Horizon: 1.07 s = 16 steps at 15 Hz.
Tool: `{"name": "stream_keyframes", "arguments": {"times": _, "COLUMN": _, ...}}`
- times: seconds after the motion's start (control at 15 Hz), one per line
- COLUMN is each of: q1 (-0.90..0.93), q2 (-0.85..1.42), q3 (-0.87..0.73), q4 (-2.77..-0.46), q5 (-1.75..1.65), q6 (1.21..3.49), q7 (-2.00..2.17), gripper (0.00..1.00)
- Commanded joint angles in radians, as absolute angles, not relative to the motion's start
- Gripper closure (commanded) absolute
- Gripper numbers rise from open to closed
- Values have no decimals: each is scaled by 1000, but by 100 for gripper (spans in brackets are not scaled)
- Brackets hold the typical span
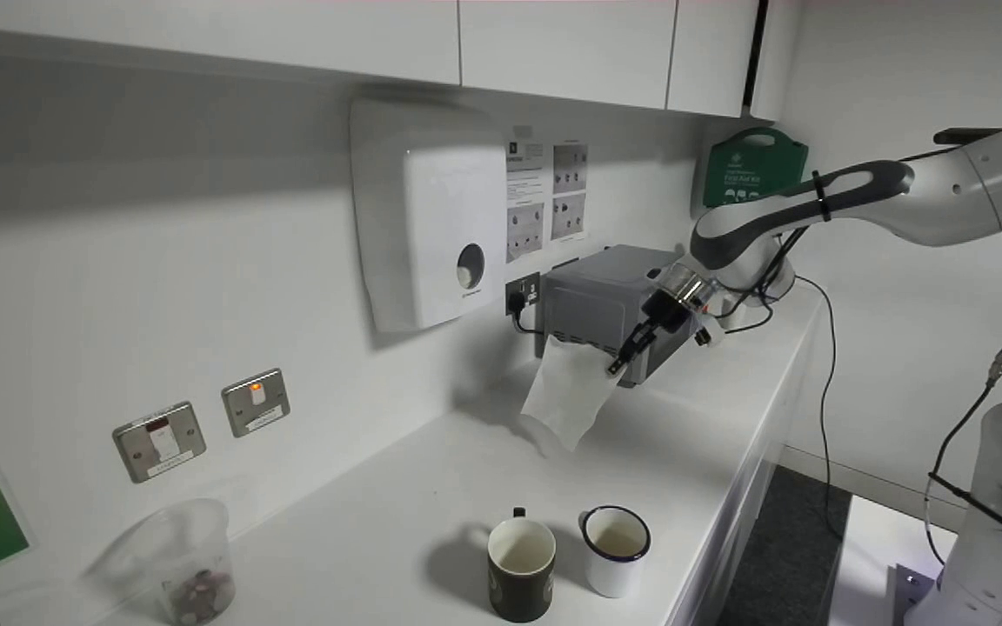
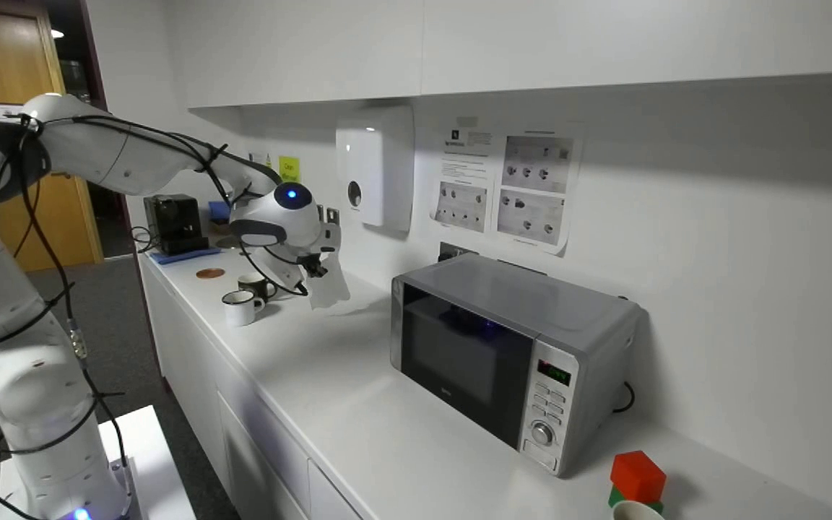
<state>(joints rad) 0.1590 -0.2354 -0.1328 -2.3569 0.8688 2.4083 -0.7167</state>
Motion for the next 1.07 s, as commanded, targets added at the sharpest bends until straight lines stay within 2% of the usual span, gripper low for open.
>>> {"name": "stream_keyframes", "arguments": {"times": 0.0, "q1": 119, "q2": -262, "q3": -123, "q4": -2352, "q5": 930, "q6": 2307, "q7": -704, "gripper": 100}}
{"name": "stream_keyframes", "arguments": {"times": 0.4, "q1": 78, "q2": -251, "q3": -121, "q4": -2338, "q5": 998, "q6": 2172, "q7": -698, "gripper": 100}}
{"name": "stream_keyframes", "arguments": {"times": 1.0, "q1": 69, "q2": -227, "q3": -105, "q4": -2304, "q5": 1078, "q6": 2139, "q7": -705, "gripper": 100}}
